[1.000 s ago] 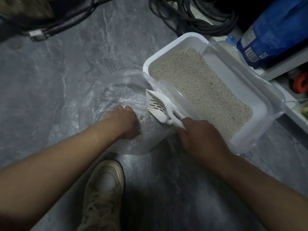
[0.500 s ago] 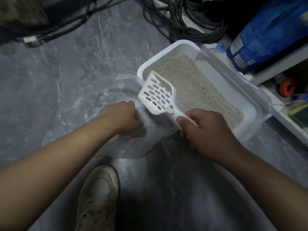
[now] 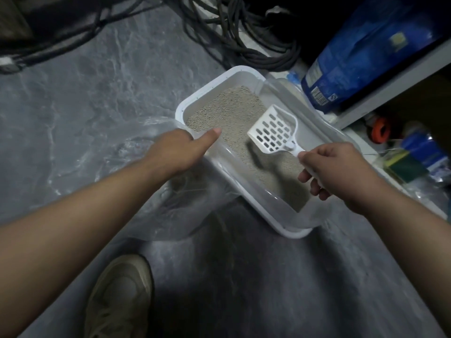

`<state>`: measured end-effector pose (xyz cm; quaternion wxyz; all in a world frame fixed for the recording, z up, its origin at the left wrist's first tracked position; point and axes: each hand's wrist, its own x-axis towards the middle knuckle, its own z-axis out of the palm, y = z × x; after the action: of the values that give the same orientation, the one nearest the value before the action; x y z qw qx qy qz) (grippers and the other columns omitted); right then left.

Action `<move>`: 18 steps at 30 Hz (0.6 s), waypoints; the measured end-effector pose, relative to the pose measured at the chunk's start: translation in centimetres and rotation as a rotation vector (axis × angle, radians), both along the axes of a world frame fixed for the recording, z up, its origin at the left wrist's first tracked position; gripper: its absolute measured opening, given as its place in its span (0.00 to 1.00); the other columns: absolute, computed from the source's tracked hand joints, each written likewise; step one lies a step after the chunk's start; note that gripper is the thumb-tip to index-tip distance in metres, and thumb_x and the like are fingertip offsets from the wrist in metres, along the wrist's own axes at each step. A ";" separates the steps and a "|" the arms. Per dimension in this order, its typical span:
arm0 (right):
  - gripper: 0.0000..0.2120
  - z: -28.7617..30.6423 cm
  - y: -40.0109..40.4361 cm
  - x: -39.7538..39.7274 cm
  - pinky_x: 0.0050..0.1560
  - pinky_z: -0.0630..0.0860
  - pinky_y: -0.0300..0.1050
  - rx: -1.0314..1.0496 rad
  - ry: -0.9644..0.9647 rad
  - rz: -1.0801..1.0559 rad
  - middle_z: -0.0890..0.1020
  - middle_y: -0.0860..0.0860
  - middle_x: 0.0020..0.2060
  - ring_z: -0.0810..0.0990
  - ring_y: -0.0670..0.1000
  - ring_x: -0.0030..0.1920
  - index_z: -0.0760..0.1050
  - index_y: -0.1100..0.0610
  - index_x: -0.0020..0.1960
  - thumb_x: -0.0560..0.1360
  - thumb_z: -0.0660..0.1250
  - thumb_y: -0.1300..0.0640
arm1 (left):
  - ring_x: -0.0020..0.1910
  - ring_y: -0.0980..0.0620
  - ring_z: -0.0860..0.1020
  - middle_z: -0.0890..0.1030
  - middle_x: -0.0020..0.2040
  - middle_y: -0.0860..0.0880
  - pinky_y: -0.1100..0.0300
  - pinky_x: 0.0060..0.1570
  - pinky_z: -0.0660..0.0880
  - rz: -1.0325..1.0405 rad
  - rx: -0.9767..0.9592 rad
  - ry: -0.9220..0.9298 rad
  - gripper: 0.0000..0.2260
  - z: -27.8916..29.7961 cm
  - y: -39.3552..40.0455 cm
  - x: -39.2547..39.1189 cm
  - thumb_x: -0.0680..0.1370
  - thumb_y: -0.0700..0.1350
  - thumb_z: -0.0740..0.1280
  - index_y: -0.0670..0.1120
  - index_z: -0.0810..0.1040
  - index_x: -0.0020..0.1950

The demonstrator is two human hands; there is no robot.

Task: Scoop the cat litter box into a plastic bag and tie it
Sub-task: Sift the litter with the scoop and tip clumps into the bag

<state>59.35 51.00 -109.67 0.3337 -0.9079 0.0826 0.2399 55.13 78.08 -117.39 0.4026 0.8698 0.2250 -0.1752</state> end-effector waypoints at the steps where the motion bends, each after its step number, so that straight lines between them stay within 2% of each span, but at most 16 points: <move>1: 0.14 -0.1 -0.5 0.2 0.26 0.75 0.44 -0.037 0.018 -0.005 0.86 0.57 0.36 0.78 0.54 0.26 0.79 0.64 0.44 0.81 0.66 0.53 | 0.44 0.44 0.83 0.85 0.45 0.46 0.46 0.52 0.81 -0.011 0.008 0.006 0.44 0.1 -0.4 0.4 0.66 0.84 0.51 0.45 0.83 0.42; 4: 0.15 -0.2 -1.6 0.7 0.27 0.77 0.45 -0.169 0.051 0.003 0.86 0.58 0.37 0.80 0.55 0.28 0.79 0.63 0.44 0.81 0.65 0.53 | 0.41 0.44 0.83 0.85 0.43 0.46 0.46 0.53 0.81 -0.059 0.039 0.040 0.45 0.2 -1.0 1.2 0.64 0.85 0.49 0.46 0.84 0.37; 6: 0.14 -0.2 -2.0 1.0 0.29 0.80 0.47 -0.282 0.050 0.038 0.85 0.59 0.35 0.82 0.56 0.29 0.79 0.63 0.43 0.81 0.64 0.54 | 0.41 0.44 0.83 0.85 0.42 0.46 0.46 0.53 0.81 -0.066 0.045 0.048 0.42 -0.2 -1.2 1.6 0.66 0.83 0.52 0.47 0.83 0.36; 11: 0.11 -0.5 -2.3 2.1 0.34 0.84 0.57 -0.453 -0.020 0.129 0.84 0.58 0.35 0.84 0.59 0.30 0.77 0.62 0.42 0.77 0.61 0.57 | 0.39 0.42 0.84 0.84 0.39 0.43 0.44 0.47 0.83 0.010 -0.051 0.014 0.27 -1.1 -1.1 1.5 0.72 0.68 0.62 0.45 0.83 0.37; 13: 0.11 -0.9 -2.3 2.6 0.35 0.82 0.55 -0.520 -0.075 0.184 0.82 0.59 0.38 0.82 0.60 0.34 0.76 0.61 0.40 0.75 0.60 0.55 | 0.36 0.42 0.84 0.85 0.37 0.43 0.43 0.45 0.84 0.041 -0.101 0.028 0.27 -1.2 -0.9 1.1 0.70 0.67 0.63 0.43 0.84 0.39; 16: 0.11 -1.9 -2.5 3.6 0.36 0.70 0.45 -0.655 -0.143 0.282 0.79 0.59 0.41 0.76 0.59 0.41 0.72 0.59 0.40 0.75 0.60 0.53 | 0.35 0.41 0.84 0.85 0.36 0.42 0.42 0.44 0.84 0.050 -0.131 0.034 0.27 -1.3 -0.8 0.8 0.67 0.67 0.63 0.42 0.83 0.39; 18: 0.10 -2.5 -2.4 4.2 0.39 0.69 0.46 -0.700 -0.151 0.313 0.78 0.59 0.42 0.76 0.59 0.43 0.72 0.59 0.43 0.77 0.60 0.53 | 0.36 0.41 0.84 0.84 0.37 0.41 0.41 0.46 0.83 0.048 -0.136 0.029 0.27 -1.3 -0.9 0.7 0.68 0.66 0.62 0.41 0.83 0.38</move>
<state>63.56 48.61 -112.20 -0.0317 -0.9836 -0.0047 0.1775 55.86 77.23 -118.66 0.4615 0.8322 0.2393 -0.1928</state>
